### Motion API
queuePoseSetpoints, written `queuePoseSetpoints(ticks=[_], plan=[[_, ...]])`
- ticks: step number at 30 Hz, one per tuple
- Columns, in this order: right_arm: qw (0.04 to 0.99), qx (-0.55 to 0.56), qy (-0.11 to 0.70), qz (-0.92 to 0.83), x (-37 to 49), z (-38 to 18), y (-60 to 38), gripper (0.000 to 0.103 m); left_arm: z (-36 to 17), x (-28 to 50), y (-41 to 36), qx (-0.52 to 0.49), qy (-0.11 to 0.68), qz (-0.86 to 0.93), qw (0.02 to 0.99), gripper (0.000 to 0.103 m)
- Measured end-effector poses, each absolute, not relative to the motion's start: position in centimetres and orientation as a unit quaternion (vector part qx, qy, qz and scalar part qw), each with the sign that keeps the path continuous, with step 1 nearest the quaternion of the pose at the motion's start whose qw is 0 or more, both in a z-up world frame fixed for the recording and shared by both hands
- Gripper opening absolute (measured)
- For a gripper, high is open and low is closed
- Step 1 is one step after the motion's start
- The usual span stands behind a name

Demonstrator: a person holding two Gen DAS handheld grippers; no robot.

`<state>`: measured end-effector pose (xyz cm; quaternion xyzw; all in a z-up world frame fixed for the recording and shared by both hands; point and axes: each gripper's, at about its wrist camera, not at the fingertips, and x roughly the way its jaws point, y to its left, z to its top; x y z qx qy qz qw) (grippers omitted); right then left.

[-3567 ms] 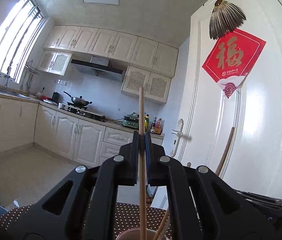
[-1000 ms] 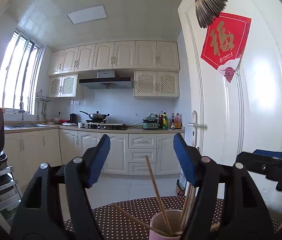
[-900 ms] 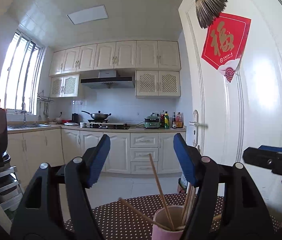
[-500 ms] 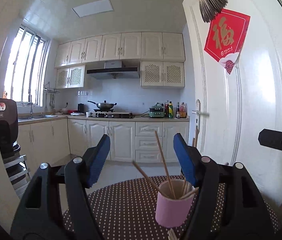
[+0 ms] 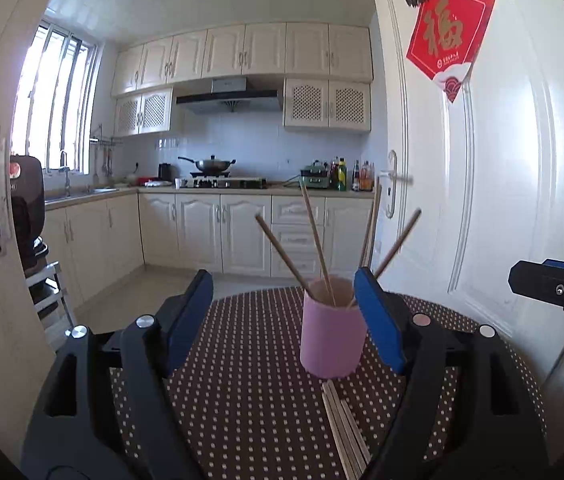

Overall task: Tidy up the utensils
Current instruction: 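Move both grippers down toward the chopstick pile beside the pink cup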

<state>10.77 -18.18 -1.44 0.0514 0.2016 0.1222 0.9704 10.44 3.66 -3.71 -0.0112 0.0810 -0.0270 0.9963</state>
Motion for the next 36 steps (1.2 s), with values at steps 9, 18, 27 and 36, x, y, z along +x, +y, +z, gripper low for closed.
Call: queuePoseSetpoints(ticks=[9,18,27,36], plan=[[0.956,0.062,0.264,0.112,10.7,-4.6,-18.1,0.095,-6.5,10.5,3.4,-0.013,0.149,-0.024,0.988,0.074],[0.936,0.074,0.327,0.112,11.4,-8.0,-17.6,0.095,-9.4,11.1,3.8,-0.023,0.215,-0.022,0.976,0.075],[0.919,0.069,0.367,0.125,12.0,-10.3,-15.9,0.095,-10.8,11.6,4.8,-0.043,0.263,-0.036,0.963,0.076],[0.915,0.045,0.384,0.116,12.6,-11.2,-13.9,0.095,-12.0,12.6,5.4,-0.038,0.313,-0.043,0.948,0.076]])
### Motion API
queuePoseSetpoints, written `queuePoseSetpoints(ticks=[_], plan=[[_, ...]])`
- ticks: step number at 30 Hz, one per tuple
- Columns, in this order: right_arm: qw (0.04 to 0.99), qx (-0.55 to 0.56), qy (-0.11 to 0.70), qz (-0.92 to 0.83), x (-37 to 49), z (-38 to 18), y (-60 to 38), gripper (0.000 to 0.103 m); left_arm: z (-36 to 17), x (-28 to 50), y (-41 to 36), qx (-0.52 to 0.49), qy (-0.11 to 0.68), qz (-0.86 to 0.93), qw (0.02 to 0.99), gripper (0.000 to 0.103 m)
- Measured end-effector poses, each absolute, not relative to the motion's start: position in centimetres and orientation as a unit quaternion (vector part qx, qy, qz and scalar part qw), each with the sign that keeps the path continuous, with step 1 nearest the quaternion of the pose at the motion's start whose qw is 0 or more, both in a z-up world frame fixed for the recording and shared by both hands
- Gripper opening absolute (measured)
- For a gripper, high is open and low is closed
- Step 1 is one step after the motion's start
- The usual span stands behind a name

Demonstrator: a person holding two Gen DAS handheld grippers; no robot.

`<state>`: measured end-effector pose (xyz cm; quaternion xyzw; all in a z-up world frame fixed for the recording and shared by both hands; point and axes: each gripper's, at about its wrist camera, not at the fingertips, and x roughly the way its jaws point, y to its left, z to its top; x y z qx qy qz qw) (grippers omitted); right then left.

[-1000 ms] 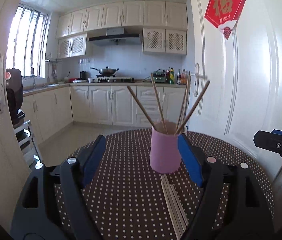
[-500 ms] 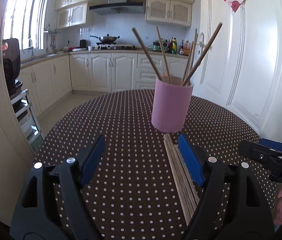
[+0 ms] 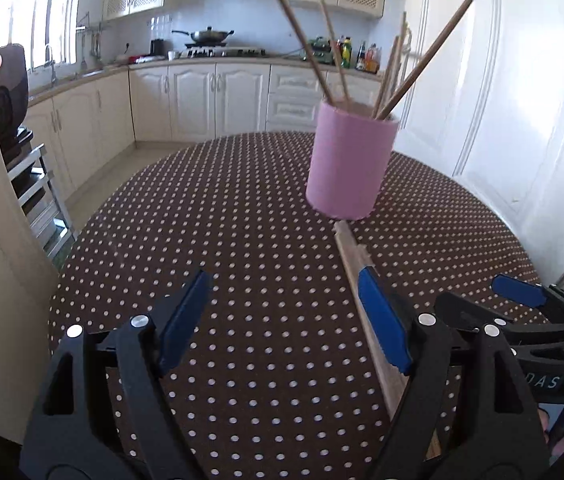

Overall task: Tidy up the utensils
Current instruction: 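Move both grippers down toward the chopstick pile beside the pink cup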

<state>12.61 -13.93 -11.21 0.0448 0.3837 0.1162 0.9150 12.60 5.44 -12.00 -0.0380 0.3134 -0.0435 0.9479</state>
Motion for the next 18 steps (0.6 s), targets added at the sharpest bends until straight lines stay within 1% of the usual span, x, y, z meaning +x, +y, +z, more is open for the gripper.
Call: queuePoseSetpoints(ticks=[4,5,6,10,12,16,18], plan=[[0.915,0.032,0.388,0.110,13.2,-11.6,-13.0,0.095,-12.7,13.4,6.1,-0.040,0.338,-0.047,0.939,0.076],[0.915,0.026,0.389,0.107,13.4,-11.7,-12.8,0.093,-12.9,13.6,6.2,-0.039,0.344,-0.047,0.937,0.076],[0.914,0.023,0.392,0.108,13.6,-11.8,-12.6,0.090,-13.1,13.7,6.3,-0.038,0.347,-0.048,0.936,0.076],[0.905,0.010,0.408,0.117,14.3,-12.4,-11.3,0.084,-13.9,14.4,6.7,-0.044,0.368,-0.049,0.928,0.076],[0.902,0.002,0.415,0.119,14.5,-12.7,-10.8,0.076,-14.2,14.7,7.0,-0.051,0.377,-0.053,0.923,0.076],[0.901,-0.012,0.419,0.113,14.7,-12.8,-10.4,0.070,-14.3,14.9,7.0,-0.057,0.385,-0.065,0.919,0.076],[0.900,-0.015,0.419,0.117,14.8,-12.7,-10.2,0.065,-14.3,15.0,6.9,-0.057,0.388,-0.067,0.917,0.076]])
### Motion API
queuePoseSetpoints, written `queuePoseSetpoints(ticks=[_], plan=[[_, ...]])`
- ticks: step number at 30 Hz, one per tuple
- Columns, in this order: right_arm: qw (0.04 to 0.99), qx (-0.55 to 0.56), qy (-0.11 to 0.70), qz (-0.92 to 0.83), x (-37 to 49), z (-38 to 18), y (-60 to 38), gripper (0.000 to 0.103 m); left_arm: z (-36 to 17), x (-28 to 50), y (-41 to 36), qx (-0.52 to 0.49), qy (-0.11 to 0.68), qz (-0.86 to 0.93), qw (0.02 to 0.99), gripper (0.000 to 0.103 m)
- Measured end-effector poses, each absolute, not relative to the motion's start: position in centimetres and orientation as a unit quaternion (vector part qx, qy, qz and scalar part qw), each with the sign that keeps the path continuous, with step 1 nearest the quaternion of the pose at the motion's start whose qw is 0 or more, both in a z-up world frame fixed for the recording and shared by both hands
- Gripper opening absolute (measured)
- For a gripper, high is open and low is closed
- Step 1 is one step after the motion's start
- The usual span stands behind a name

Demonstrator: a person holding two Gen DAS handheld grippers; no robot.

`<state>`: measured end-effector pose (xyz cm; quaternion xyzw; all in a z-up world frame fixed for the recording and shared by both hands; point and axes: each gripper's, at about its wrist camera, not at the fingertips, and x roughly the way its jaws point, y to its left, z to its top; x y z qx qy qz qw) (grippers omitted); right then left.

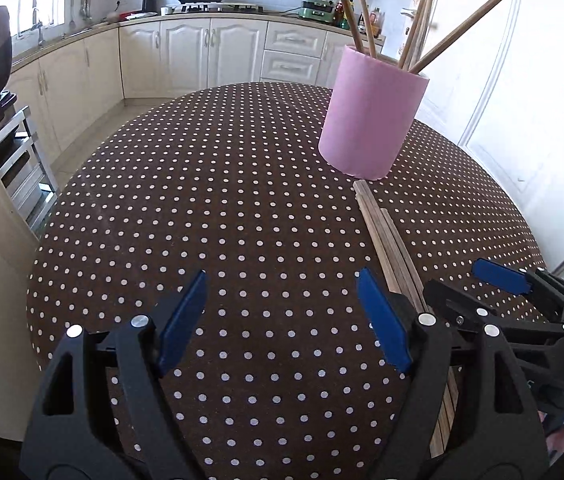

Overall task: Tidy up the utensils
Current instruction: 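Move both grippers down toward the chopstick pile beside the pink cup, then lower the right gripper onto a wooden chopstick and close on it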

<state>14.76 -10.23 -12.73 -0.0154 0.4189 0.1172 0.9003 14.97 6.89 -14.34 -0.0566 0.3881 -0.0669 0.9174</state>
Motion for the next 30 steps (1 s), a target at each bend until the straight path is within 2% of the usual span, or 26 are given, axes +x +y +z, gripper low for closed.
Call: queuePoseSetpoints(ticks=[4,8,13,16,18,30], plan=[[0.899,-0.030,0.419,0.122,15.0,-12.6,-9.6,0.060,-14.5,15.7,7.2,-0.063,0.399,-0.061,0.913,0.076],[0.897,-0.042,0.420,0.132,15.1,-12.5,-8.8,0.049,-14.6,16.1,7.8,-0.070,0.404,-0.048,0.911,0.076],[0.896,-0.051,0.421,0.130,15.2,-12.5,-8.3,0.045,-14.6,16.3,8.4,-0.075,0.405,-0.048,0.910,0.076],[0.897,-0.051,0.419,0.131,15.5,-12.4,-7.8,0.035,-14.7,16.2,8.3,-0.068,0.408,-0.042,0.910,0.076],[0.897,-0.066,0.416,0.134,15.6,-12.3,-7.1,0.025,-14.7,16.4,8.1,-0.066,0.412,-0.037,0.908,0.076],[0.892,-0.076,0.422,0.147,14.5,-12.9,-7.1,0.017,-14.7,15.6,6.5,-0.052,0.411,-0.029,0.910,0.076]])
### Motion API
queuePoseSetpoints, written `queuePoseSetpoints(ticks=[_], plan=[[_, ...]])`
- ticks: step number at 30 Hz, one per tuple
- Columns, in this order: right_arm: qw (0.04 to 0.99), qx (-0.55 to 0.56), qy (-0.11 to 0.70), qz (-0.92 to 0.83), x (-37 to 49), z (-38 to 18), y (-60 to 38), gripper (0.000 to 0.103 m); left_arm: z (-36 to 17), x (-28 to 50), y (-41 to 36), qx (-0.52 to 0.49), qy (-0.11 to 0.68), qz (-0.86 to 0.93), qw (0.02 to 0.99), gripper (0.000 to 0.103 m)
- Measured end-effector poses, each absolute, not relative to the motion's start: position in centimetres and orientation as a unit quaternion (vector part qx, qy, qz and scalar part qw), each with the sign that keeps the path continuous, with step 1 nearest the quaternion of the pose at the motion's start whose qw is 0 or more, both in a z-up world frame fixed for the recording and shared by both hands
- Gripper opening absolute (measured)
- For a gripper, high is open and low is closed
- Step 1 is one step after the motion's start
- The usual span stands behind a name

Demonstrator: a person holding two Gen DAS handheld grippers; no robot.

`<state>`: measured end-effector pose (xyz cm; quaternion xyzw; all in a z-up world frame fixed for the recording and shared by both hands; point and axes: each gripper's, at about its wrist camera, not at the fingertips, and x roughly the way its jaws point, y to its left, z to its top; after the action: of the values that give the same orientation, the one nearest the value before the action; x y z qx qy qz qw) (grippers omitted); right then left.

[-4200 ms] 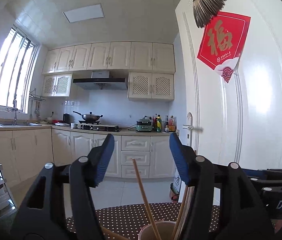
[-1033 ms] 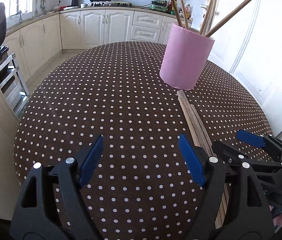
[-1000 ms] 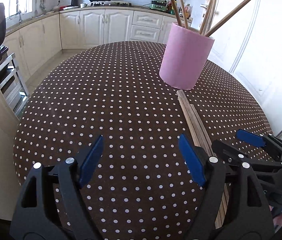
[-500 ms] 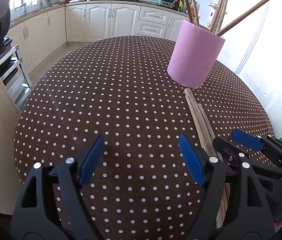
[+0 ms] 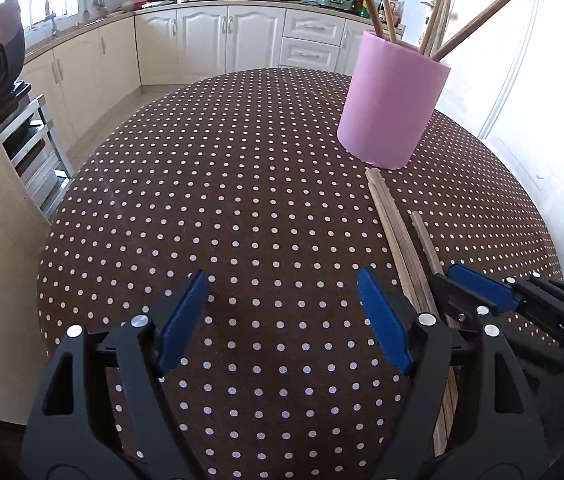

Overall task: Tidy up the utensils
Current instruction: 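Lower the right gripper onto a wooden chopstick and close on it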

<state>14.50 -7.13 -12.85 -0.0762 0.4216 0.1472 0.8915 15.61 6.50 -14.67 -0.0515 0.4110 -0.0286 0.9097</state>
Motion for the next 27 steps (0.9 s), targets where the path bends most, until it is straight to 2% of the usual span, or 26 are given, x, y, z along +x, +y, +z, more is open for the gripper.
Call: queuePoseSetpoints(ticks=[1,2,6,22,27], plan=[[0.891,-0.076,0.422,0.148,14.6,-12.8,-7.1,0.016,-14.6,15.6,6.4,-0.055,0.411,-0.034,0.909,0.076],[0.891,-0.073,0.423,0.148,14.8,-12.7,-7.3,0.010,-14.5,15.6,6.4,-0.060,0.412,-0.039,0.909,0.076],[0.891,-0.062,0.423,0.156,15.3,-12.6,-8.2,0.006,-14.3,15.7,6.1,-0.064,0.414,-0.045,0.907,0.076],[0.895,0.019,0.425,0.133,16.8,-12.3,-13.0,0.006,-14.8,17.4,0.9,-0.021,0.446,-0.040,0.894,0.076],[0.894,0.027,0.425,0.137,16.5,-12.2,-13.3,0.006,-14.7,18.4,0.1,-0.018,0.465,-0.019,0.885,0.082]])
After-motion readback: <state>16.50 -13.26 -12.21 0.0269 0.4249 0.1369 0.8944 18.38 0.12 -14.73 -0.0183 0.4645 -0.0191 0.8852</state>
